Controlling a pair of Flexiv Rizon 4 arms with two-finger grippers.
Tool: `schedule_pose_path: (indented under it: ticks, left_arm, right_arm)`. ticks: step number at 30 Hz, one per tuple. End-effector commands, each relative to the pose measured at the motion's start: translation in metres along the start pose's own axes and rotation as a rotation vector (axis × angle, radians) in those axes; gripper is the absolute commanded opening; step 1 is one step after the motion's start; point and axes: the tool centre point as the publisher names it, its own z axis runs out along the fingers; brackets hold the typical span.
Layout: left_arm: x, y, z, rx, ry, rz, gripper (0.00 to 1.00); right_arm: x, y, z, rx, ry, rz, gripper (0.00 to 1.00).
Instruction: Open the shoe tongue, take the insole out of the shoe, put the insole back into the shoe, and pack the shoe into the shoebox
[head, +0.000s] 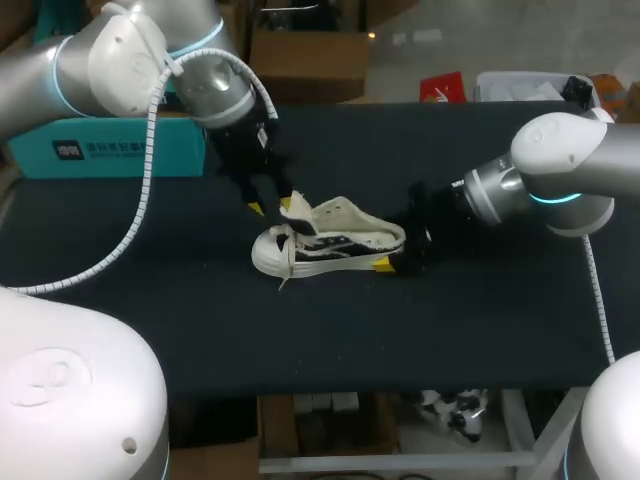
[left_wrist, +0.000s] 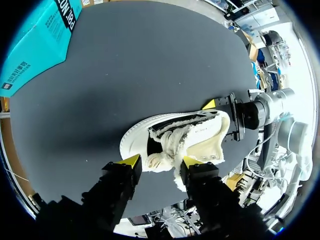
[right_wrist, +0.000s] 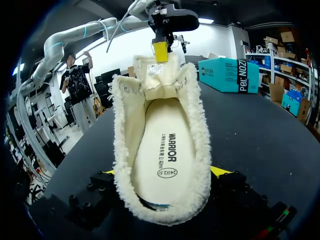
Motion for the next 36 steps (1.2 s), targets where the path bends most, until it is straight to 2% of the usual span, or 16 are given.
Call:
schedule_pose_path:
  ticks: [1, 2, 3, 5, 11, 13, 24, 25, 26, 28, 29, 30, 31, 32, 33, 36]
  left_arm:
    - [0.009, 0.015, -0.027, 0.055, -0.007, 0.053, 0.44]
    - [0.012, 0.015, -0.031, 0.034, -0.022, 0.097, 0.31]
    - [0.015, 0.014, -0.034, 0.036, -0.03, 0.119, 0.0]
    - [0.022, 0.014, -0.038, 0.037, -0.062, 0.202, 0.0]
    - [0.046, 0.011, -0.048, -0.082, -0.077, 0.498, 0.0]
    - [0.058, 0.005, -0.052, -0.082, -0.071, 0.483, 0.0]
    - [0.058, 0.005, -0.052, -0.082, -0.071, 0.483, 0.0]
    - [0.058, 0.012, -0.044, -0.176, -0.07, 0.663, 0.0]
    - [0.059, 0.012, -0.04, -0.203, -0.053, 0.733, 0.0]
    - [0.058, 0.018, -0.037, -0.257, -0.045, 1.095, 0.0]
    - [0.062, 0.011, -0.037, -0.278, -0.055, 1.127, 0.0]
    - [0.062, 0.011, -0.033, -0.22, -0.097, 1.304, 0.0]
    - [0.063, 0.008, -0.032, -0.274, -0.093, 1.344, 0.0]
    - [0.068, 0.0, -0.03, -0.278, -0.125, 1.355, 0.0]
    - [0.069, -0.002, -0.024, -0.271, -0.225, 1.474, 0.0]
    - [0.069, -0.015, -0.021, -0.259, -0.305, 1.579, 0.0]
  right_arm:
    - [0.0, -0.007, 0.004, -0.003, 0.003, 0.0, 0.0]
    - [0.0, -0.007, 0.004, -0.003, 0.003, 0.0, 0.0]
    - [0.0, -0.007, 0.004, -0.003, 0.003, 0.0, 0.0]
    - [0.0, -0.007, 0.004, -0.003, 0.003, 0.0, 0.0]
    - [0.0, -0.007, 0.004, -0.003, 0.003, 0.0, 0.0]
    - [0.0, -0.007, 0.004, -0.003, 0.003, 0.0, 0.0]
    - [0.0, -0.007, 0.004, -0.003, 0.003, 0.0, 0.0]
    - [0.0, -0.007, 0.004, -0.003, 0.003, 0.0, 0.0]
    - [0.0, -0.007, 0.004, -0.003, 0.003, 0.0, 0.0]
    - [0.0, -0.007, 0.004, -0.003, 0.003, 0.0, 0.0]
    - [0.0, -0.007, 0.004, -0.003, 0.003, 0.0, 0.0]
    - [0.0, -0.007, 0.004, -0.003, 0.003, 0.0, 0.0]
    - [0.0, -0.007, 0.004, -0.003, 0.003, 0.0, 0.0]
    - [0.0, -0.007, 0.004, -0.003, 0.003, 0.0, 0.0]
    - [0.0, -0.007, 0.004, -0.003, 0.003, 0.0, 0.0]
    - [0.0, -0.007, 0.004, -0.003, 0.003, 0.0, 0.0]
